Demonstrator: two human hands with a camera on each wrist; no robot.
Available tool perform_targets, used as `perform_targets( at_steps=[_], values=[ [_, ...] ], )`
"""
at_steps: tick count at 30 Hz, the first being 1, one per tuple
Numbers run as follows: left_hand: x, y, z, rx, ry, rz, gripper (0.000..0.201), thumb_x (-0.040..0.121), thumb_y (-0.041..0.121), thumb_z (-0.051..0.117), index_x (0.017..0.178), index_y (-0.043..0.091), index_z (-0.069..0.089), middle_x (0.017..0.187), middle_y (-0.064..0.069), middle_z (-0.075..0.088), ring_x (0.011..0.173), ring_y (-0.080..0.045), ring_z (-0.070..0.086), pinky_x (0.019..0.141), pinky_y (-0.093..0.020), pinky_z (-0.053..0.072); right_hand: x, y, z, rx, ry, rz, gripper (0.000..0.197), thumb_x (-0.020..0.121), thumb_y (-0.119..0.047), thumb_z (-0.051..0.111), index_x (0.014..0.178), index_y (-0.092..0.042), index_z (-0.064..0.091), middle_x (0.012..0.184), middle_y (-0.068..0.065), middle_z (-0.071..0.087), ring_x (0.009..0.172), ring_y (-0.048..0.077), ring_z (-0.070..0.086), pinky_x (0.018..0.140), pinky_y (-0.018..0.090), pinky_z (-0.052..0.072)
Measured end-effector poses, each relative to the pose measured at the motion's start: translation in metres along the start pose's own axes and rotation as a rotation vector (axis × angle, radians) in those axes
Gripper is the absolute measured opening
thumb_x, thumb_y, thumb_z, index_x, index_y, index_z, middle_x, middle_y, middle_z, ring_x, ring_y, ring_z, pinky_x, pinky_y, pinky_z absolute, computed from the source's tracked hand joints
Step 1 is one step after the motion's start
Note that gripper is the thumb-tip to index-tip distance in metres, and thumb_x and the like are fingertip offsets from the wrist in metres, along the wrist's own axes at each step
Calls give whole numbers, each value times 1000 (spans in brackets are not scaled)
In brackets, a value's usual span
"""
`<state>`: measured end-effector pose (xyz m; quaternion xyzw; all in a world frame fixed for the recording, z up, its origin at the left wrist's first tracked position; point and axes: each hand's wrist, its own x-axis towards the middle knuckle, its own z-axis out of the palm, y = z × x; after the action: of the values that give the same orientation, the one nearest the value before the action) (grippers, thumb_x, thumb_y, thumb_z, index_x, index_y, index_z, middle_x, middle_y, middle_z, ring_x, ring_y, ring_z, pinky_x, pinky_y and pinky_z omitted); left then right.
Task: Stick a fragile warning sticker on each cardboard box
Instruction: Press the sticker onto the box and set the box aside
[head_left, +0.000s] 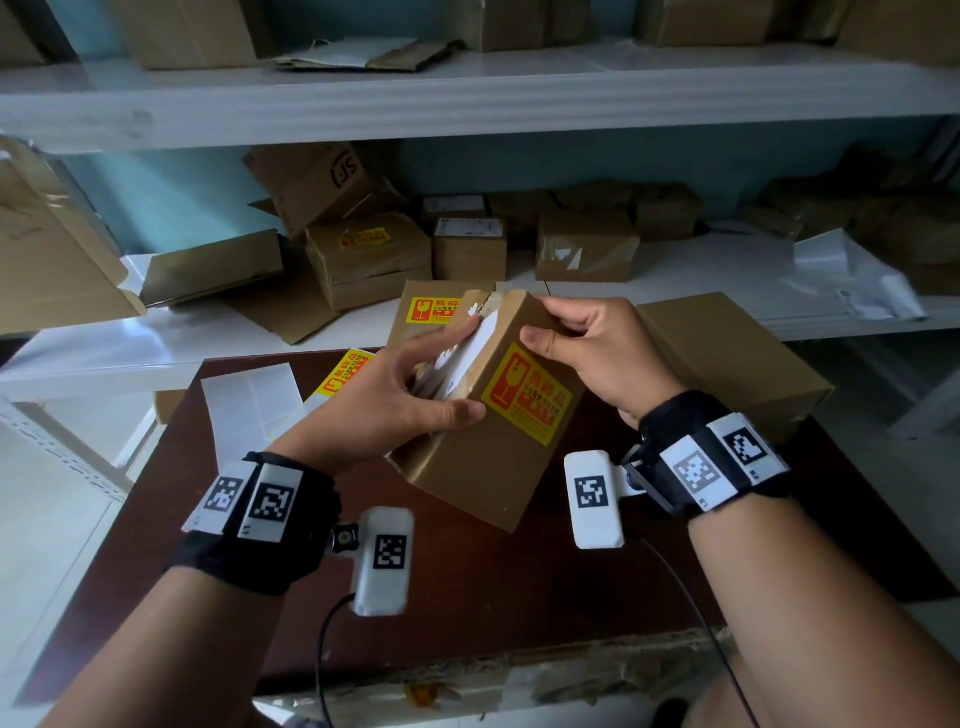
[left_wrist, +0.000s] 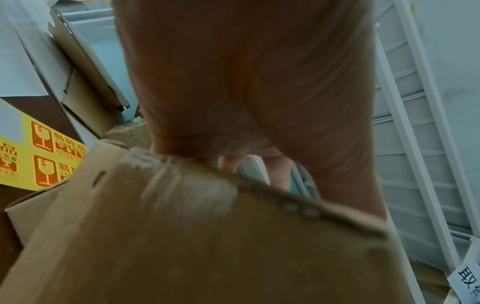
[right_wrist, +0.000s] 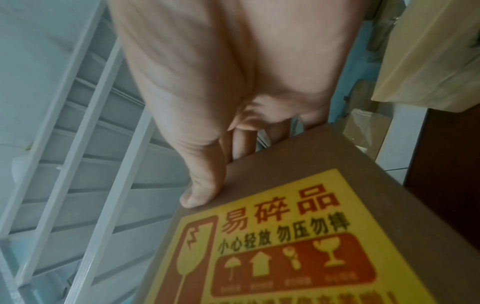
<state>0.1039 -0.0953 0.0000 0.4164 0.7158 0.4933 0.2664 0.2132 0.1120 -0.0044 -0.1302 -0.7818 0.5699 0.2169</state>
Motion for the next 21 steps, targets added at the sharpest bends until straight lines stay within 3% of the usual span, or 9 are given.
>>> perform_targets(
  at_steps=[2, 4, 7, 9, 13, 17, 21],
  values=[
    [-1, -1, -1, -9, 6, -7, 80, 73, 31, 81, 143, 47, 45, 140, 16, 52, 119, -9, 60, 88, -23, 56, -1, -3, 0, -32, 1, -12, 41, 92, -20, 69, 132, -12, 65, 117, -3, 73, 105, 7, 70, 94, 32, 56],
    [-1, -1, -1, -33, 17, -15, 80, 72, 33, 81, 143, 47, 46, 138, 15, 55, 116, -9, 63, 89, -26, 56, -2, -9, 1, -80, -41, -21, 47, 89, -35, 71, 132, -18, 64, 118, -7, 72, 105, 4, 69, 95, 33, 56],
    [1, -2, -1, -33, 21, -28, 79, 72, 40, 81, 141, 52, 45, 138, 10, 57, 114, -12, 66, 93, -36, 57, -5, -14, 7, -237, -138, -14, 87, 61, -57, 83, 137, -29, 50, 127, -13, 62, 113, 3, 61, 97, 29, 51],
    [1, -3, 0, -24, 16, -36, 79, 72, 42, 81, 140, 55, 44, 138, 8, 57, 113, -13, 66, 93, -38, 57, -5, -12, 12, -359, -129, -36, 102, 54, -57, 89, 141, -30, 42, 136, -11, 54, 122, 7, 53, 102, 31, 46],
    [0, -2, 2, 2, -1, -30, 82, 70, 45, 79, 143, 54, 42, 140, 13, 53, 113, -13, 65, 91, -31, 57, -3, -9, 8, -345, -50, -56, 92, 55, -49, 93, 135, -28, 53, 124, -14, 62, 111, 3, 59, 96, 30, 51],
    [0, -2, 1, -17, -16, -40, 84, 69, 41, 81, 142, 54, 42, 139, 13, 55, 113, -11, 65, 92, -31, 57, -1, -3, 3, -170, -46, -84, 60, 67, -39, 89, 123, -28, 68, 110, -12, 74, 102, 3, 69, 93, 36, 56],
    [0, -3, 1, 7, -10, -29, 84, 69, 38, 81, 142, 52, 43, 137, 15, 55, 114, -8, 63, 92, -27, 56, 1, 5, 0, 16, -22, 0, 56, 80, -24, 80, 134, -17, 64, 115, -6, 74, 104, 8, 71, 90, 30, 57]
  ],
)
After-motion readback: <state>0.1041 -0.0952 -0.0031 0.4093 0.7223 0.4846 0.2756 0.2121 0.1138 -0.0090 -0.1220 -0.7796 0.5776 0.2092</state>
